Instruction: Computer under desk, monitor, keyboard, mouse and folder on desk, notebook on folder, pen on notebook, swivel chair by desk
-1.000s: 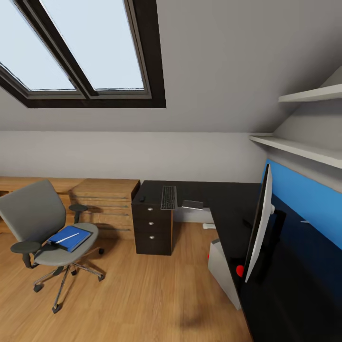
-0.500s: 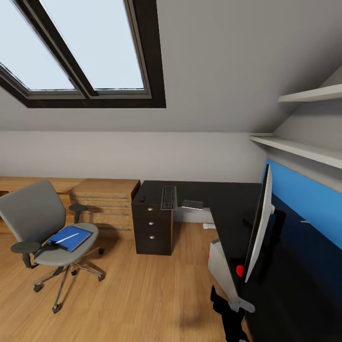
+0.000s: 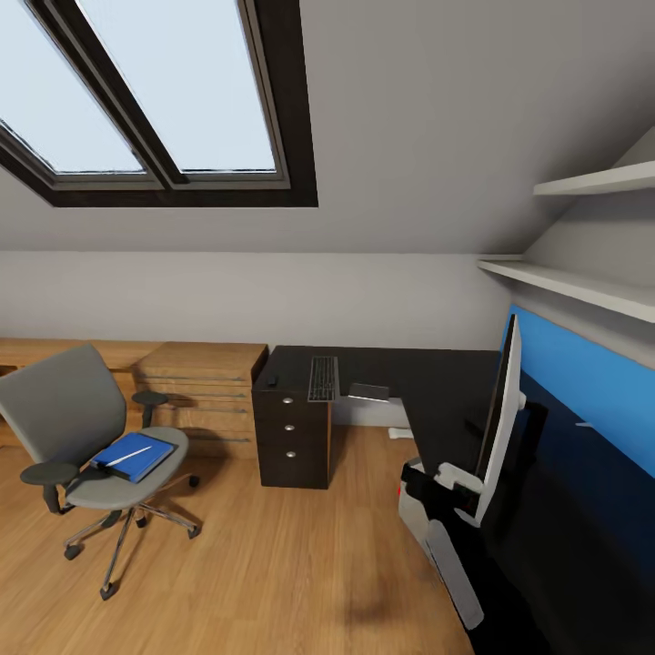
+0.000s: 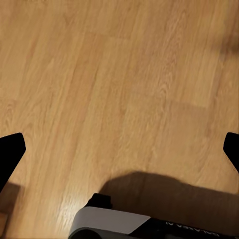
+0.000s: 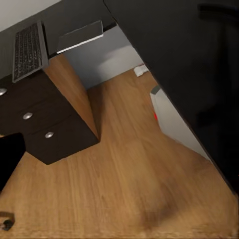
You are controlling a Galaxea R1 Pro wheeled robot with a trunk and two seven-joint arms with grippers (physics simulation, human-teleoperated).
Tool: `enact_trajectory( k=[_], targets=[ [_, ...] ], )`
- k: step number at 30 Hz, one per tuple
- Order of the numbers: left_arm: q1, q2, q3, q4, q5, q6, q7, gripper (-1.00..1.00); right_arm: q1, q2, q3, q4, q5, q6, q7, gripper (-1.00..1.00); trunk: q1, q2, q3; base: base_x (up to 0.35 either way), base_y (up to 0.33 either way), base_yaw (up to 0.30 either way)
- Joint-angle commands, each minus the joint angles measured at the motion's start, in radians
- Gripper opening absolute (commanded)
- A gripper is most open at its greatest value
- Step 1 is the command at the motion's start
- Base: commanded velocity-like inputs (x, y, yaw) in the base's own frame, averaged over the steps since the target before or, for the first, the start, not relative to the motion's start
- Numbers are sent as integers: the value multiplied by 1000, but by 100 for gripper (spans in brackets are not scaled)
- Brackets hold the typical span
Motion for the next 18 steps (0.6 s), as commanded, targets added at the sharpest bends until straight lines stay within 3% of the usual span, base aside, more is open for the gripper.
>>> enact_trajectory(
  k=[1,6,18],
  targets=[
    [-2,0,-8,-1,11,-7,4,100,0,0,1,-41,-9,51,-24,100,1,-2,-2,0,0,0],
    [-2,-1,-9,-1,10,-12,4,100,47,0,2,-157,-16,197,-73,100,1,-2,-2,-21,0,0],
    [-1,0,-6,-1,11,-13,6,100,79,-7,1,-179,-8,225,-80,100,1,-2,-2,-265,-8,-3]
  ],
)
